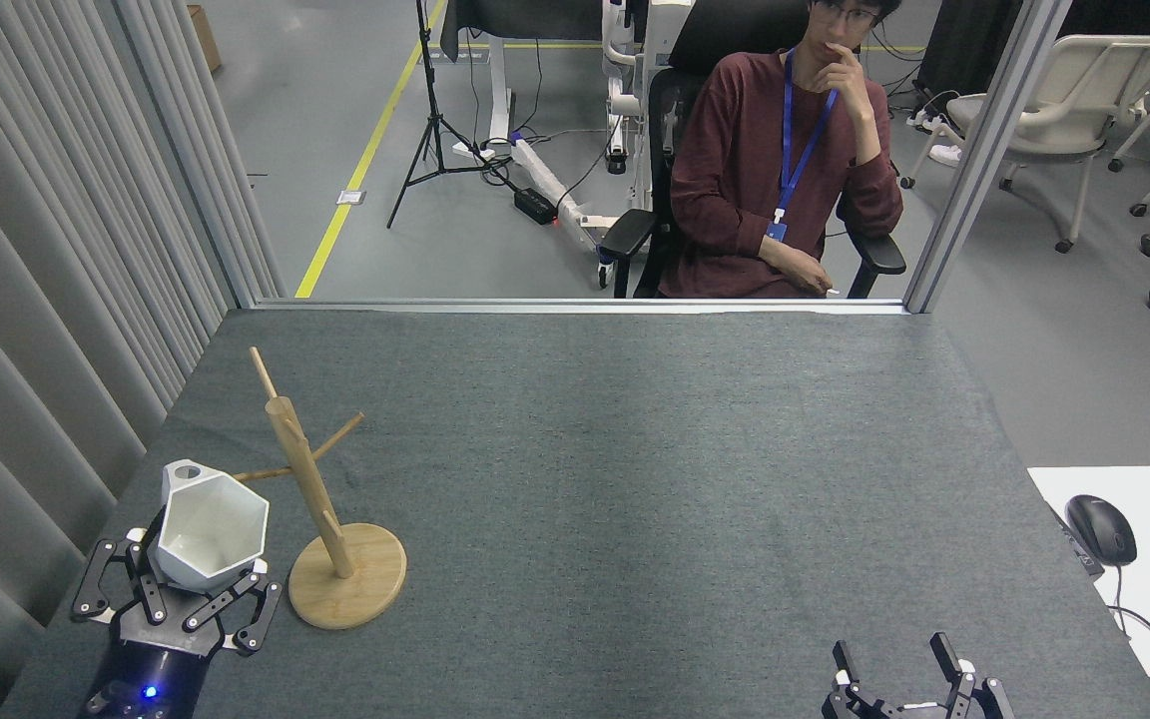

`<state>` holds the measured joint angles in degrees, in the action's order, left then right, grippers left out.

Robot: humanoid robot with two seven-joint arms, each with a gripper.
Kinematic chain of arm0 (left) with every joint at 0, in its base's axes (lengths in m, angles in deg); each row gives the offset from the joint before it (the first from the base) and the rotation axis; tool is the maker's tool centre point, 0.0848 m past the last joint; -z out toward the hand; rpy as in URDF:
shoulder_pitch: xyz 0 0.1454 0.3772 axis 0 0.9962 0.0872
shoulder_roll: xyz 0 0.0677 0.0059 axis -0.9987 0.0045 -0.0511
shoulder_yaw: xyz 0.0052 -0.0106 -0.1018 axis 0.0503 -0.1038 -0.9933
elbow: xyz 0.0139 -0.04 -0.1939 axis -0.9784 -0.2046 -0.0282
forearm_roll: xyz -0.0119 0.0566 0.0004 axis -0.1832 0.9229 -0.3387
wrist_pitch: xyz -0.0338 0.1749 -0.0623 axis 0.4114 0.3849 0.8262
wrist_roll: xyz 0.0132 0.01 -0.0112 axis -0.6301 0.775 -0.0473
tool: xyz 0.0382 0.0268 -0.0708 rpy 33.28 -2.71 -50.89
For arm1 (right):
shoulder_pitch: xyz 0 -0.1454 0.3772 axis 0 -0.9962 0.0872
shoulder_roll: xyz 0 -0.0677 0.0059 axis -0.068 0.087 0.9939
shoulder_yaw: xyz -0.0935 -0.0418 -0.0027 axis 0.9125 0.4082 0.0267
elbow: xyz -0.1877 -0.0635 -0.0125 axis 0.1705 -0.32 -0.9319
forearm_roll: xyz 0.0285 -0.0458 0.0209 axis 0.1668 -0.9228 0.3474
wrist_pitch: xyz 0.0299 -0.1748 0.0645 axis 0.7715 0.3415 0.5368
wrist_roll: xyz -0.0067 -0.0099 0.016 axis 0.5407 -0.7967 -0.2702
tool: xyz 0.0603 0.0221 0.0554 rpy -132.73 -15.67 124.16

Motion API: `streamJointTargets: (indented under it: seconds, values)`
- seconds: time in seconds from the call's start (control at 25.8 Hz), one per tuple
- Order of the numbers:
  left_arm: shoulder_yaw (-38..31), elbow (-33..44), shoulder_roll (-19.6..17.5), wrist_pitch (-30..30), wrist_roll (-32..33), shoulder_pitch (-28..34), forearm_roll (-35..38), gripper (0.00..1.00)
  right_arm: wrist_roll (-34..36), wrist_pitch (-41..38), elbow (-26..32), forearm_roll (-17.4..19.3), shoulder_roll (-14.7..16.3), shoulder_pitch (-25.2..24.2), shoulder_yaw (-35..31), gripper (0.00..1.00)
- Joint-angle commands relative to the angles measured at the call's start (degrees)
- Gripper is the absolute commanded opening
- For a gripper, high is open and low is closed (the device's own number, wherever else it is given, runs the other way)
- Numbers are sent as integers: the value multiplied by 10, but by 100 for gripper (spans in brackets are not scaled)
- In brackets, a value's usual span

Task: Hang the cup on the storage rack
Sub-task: 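Carry the cup with the left gripper toward the wooden stand, then hook the cup handle onto a peg of the wooden stand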

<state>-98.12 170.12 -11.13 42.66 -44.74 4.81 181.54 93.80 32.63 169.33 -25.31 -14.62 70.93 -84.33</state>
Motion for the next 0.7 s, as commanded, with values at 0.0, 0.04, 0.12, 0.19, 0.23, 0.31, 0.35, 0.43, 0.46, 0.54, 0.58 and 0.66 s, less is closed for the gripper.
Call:
streamJointTargets:
  seconds: [0.0, 0.04, 0.12, 0.19, 0.23, 0.31, 0.35, 0.43, 0.46, 0.54, 0.58, 0.66]
  values:
    - [0, -18, -4, 0, -1, -11, 7, 48, 0, 1, 0, 0, 0, 0, 0, 98]
    - [0, -24, -4, 0, -2, -14, 8, 48, 0, 1, 0, 0, 0, 0, 0, 98]
    - [0, -35, -4, 0, -3, -21, 17, 48, 0, 1, -1, 0, 0, 0, 0, 98]
    - [0, -43, -3, 0, -4, -28, 26, 48, 1, 1, -1, 0, 0, 0, 0, 98]
    - [1, -45, -3, 0, -4, -35, 28, 48, 1, 1, -1, 0, 0, 1, 0, 98]
    - [2, -54, -3, 0, -4, -44, 34, 48, 1, 1, -1, 1, 0, 1, -1, 98]
    - [2, -62, -3, 0, -4, -49, 39, 48, 1, 1, -1, 1, 0, 2, -1, 98]
    - [5, -79, -2, 0, -5, -62, 49, 48, 1, 1, -1, 1, 0, 2, -1, 98]
    - [6, -88, -1, 0, -5, -66, 51, 48, 1, 1, -1, 1, 0, 2, -1, 98]
    - [14, -104, -3, 1, -5, -75, 51, 48, 1, 4, -1, 2, 0, 2, -1, 98]
    - [17, -110, -3, 1, -5, -80, 52, 48, 1, 6, -1, 2, 0, 2, -1, 98]
    - [20, -113, -3, 1, -5, -83, 52, 48, 2, 8, -1, 2, 1, 2, -1, 98]
